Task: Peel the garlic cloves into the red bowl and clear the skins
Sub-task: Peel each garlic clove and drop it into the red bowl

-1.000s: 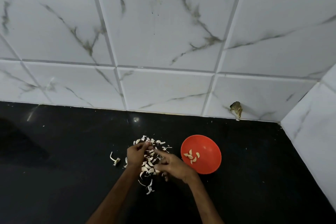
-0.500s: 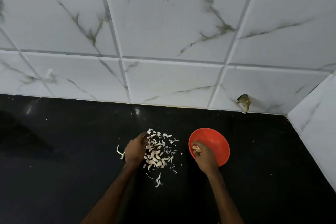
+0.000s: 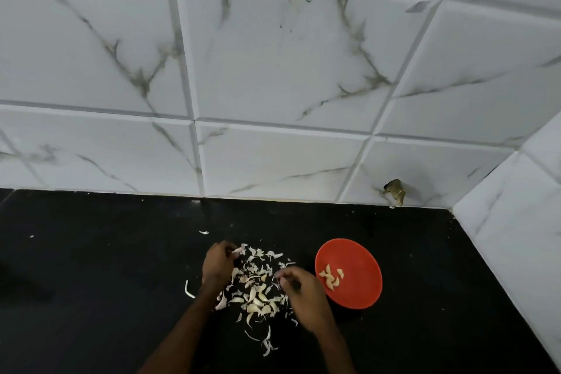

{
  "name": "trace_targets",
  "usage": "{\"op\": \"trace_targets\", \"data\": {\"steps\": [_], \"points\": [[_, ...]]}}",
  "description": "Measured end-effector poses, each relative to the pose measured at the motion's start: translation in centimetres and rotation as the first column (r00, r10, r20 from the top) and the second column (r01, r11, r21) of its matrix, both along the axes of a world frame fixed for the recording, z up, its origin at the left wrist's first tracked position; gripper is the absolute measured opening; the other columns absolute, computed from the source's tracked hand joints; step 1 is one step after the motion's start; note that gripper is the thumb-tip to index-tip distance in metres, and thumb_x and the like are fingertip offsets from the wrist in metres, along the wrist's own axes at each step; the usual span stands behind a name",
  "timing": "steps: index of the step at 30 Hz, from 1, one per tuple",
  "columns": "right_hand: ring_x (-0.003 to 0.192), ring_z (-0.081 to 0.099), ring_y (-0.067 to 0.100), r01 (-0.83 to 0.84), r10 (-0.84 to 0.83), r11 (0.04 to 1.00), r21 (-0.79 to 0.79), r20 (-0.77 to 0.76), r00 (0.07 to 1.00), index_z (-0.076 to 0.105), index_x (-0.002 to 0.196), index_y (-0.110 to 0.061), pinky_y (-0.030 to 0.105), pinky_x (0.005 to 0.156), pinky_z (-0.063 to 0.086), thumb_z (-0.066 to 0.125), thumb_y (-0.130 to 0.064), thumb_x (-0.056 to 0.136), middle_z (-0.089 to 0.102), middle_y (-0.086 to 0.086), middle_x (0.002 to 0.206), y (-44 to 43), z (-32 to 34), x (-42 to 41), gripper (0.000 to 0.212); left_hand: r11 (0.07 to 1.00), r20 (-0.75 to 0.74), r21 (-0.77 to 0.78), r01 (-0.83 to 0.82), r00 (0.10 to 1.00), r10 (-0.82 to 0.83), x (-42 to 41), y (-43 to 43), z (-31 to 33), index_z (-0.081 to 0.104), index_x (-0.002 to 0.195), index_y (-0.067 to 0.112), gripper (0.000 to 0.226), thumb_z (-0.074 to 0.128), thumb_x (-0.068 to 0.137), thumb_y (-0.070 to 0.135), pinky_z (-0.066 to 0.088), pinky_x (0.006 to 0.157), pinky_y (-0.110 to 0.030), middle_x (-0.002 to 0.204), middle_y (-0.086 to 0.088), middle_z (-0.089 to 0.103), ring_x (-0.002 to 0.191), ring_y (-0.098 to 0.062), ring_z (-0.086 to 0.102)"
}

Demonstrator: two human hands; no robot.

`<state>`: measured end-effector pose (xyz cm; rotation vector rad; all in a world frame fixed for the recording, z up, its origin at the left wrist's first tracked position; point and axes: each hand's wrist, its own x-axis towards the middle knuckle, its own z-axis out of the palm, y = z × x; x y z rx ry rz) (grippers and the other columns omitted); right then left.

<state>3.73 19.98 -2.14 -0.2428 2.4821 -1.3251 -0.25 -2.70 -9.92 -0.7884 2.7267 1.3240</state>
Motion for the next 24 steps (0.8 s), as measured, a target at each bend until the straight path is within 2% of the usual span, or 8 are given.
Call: {"op": "trace_targets", "data": {"steps": [3,8,11,13,15,18,22,24], "points": [[0.098,0.062,-0.009,0.022,-0.022,1.000,-0.002,-0.032,0.999,0.068,0.109,-0.027,0.012,0.081,0.049,0.055,-0.026,0.103,0.069,-0.015,0.105,-2.0,1.3,-1.3,0.015,0.993,-0.130,0.117,0.017,0.991,-0.001,0.5,-0.1,1.3,0.072,0.096,0.013,0.008,0.073,0.092,0.020,0.055,0.082,-0.039,0.095,-0.006,0.071,0.087,-0.020,0.068],[0.079,0.065,0.013,0.054,-0.038,0.990,0.127,-0.129,0.991,0.063,0.097,-0.017,0.031,0.067,0.052,0.043,-0.043,0.106,0.067,-0.002,0.089,-6.4,3.4,-3.1,0.034,0.940,-0.265,0.292,0.178,0.959,-0.099,1.9,-0.1,5.3,0.066,0.086,0.014,0.009,0.074,0.091,0.011,0.055,0.054,-0.028,0.071,-0.007,0.073,0.061,-0.018,0.068],[0.070,0.056,0.005,0.023,0.032,0.964,0.265,-0.200,0.979,0.052,0.088,-0.024,0.025,0.061,0.037,0.038,-0.049,0.106,0.058,-0.010,0.080,-8.4,4.0,-2.8,0.034,0.920,-0.324,0.254,0.297,0.923,-0.208,2.8,-0.3,8.0,0.068,0.084,0.015,0.011,0.073,0.090,0.007,0.056,0.060,-0.024,0.072,-0.003,0.075,0.064,-0.013,0.072],[0.069,0.056,0.004,0.024,0.055,0.953,0.303,-0.251,0.966,0.049,0.085,-0.026,0.028,0.062,0.039,0.036,-0.046,0.107,0.056,-0.012,0.075,-9.1,4.4,-2.4,0.033,0.907,-0.340,0.223,0.358,0.901,-0.271,3.5,-0.6,9.6,0.068,0.083,0.016,0.014,0.071,0.090,0.005,0.058,0.065,-0.027,0.072,-0.002,0.075,0.067,-0.014,0.073],[0.069,0.061,0.004,0.045,0.027,0.965,0.259,-0.270,0.962,0.054,0.083,-0.025,0.026,0.064,0.045,0.037,-0.044,0.108,0.061,-0.011,0.075,-9.2,4.7,-1.9,0.035,0.896,-0.346,0.199,0.396,0.884,-0.314,4.1,-0.9,10.9,0.069,0.083,0.017,0.015,0.071,0.091,0.004,0.058,0.068,-0.027,0.072,-0.001,0.075,0.069,-0.013,0.073],[0.061,0.058,-0.004,0.084,-0.051,0.991,0.104,-0.291,0.955,0.052,0.071,-0.030,0.014,0.055,0.037,0.041,-0.040,0.107,0.058,-0.011,0.063,-9.2,5.8,-1.5,0.040,0.860,-0.318,0.193,0.472,0.859,-0.401,4.5,-1.2,13.0,0.069,0.086,0.016,0.010,0.067,0.095,0.012,0.055,0.070,-0.028,0.071,0.000,0.075,0.070,-0.012,0.072],[0.058,0.052,0.010,0.111,-0.129,0.989,-0.100,-0.203,0.971,0.059,0.070,-0.010,0.031,0.060,0.041,0.043,-0.033,0.108,0.058,0.000,0.064,-9.1,7.5,-2.0,0.047,0.830,-0.285,0.066,0.554,0.807,-0.517,4.1,-1.0,15.2,0.066,0.083,0.012,0.022,0.056,0.102,0.019,0.050,0.066,-0.029,0.064,0.004,0.070,0.061,-0.005,0.063],[0.061,0.047,0.014,0.110,-0.142,0.966,-0.235,-0.125,0.982,0.060,0.072,-0.002,0.033,0.062,0.039,0.043,-0.031,0.108,0.055,0.006,0.065,-9.0,7.8,-2.3,0.049,0.824,-0.319,0.022,0.567,0.785,-0.531,3.9,-1.1,15.6,0.062,0.080,0.018,0.023,0.056,0.102,0.021,0.048,0.065,-0.025,0.064,0.005,0.067,0.061,-0.003,0.060]]}}
